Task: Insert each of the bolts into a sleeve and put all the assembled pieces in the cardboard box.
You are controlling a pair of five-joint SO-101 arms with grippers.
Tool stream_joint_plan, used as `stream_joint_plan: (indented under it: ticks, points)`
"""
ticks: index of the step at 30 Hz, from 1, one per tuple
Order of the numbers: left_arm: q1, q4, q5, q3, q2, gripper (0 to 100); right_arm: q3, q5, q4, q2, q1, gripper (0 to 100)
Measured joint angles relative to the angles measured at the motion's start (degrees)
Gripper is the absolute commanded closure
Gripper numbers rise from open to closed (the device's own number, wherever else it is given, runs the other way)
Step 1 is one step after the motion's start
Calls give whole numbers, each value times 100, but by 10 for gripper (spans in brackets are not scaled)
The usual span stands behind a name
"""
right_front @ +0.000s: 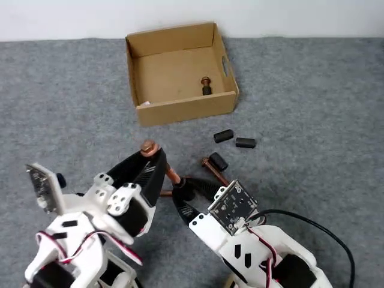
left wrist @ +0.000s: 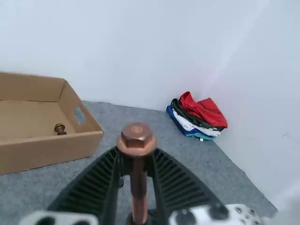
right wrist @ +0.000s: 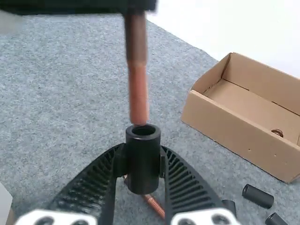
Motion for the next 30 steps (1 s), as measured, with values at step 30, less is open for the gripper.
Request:
stream_joint_plan:
  ticks: [30]
  points:
    - [607, 1380, -633, 237, 158, 813, 0, 0, 0, 18, -9, 991]
